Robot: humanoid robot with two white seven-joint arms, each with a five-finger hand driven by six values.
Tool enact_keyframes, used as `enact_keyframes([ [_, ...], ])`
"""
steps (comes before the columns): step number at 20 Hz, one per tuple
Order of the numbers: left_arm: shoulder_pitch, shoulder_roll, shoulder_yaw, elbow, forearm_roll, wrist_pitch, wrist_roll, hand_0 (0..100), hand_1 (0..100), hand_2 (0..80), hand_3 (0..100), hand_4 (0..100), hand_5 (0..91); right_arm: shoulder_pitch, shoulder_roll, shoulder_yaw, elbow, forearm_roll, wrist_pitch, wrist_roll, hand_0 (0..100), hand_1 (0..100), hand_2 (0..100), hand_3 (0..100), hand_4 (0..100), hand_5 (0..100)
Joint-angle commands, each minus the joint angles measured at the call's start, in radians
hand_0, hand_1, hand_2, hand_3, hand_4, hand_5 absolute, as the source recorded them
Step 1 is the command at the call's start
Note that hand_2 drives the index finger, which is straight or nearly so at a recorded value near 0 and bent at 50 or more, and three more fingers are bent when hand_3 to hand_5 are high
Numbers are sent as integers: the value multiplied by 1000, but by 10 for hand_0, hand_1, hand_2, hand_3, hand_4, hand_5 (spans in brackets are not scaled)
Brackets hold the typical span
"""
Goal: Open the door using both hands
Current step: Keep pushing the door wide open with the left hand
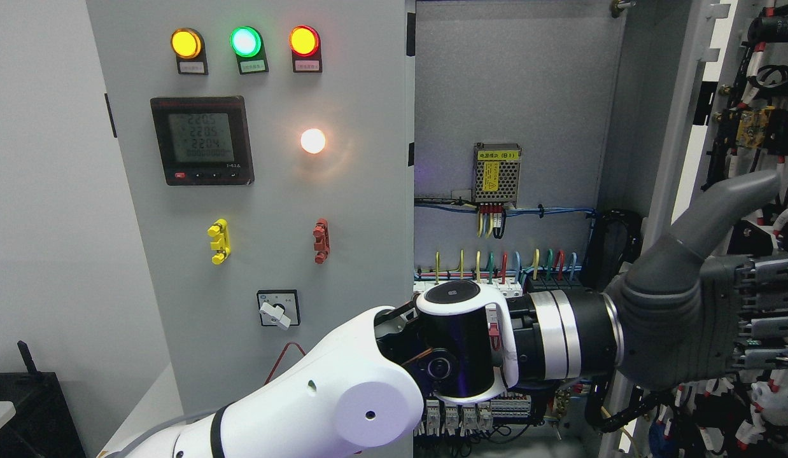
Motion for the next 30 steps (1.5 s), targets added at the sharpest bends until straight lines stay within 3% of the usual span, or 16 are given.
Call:
enact_keyframes([
  [1,1,-58,-74,77,-18,-27,-8,0,0,0,0,42,0,0,0,0,1,1,0,-1,0,0,0,0,0,0],
  [8,3,-61,-146,85,-17,-70,-9,0,0,0,0,42,0,0,0,0,-1,1,0,-1,0,0,0,0,0,0],
  [19,3,-61,-151,89,-20,-92,-5,0,0,0,0,42,0,0,0,0,-1,1,0,-1,0,0,0,0,0,0],
  [25,5,-58,-145,92,-35,-92,-9,0,0,0,0,42,0,0,0,0,1,1,0,-1,0,0,0,0,0,0],
  [30,5,-38,-68,86,-34,-72,-14,0,0,0,0,42,0,0,0,0,-1,1,0,-1,0,0,0,0,0,0],
])
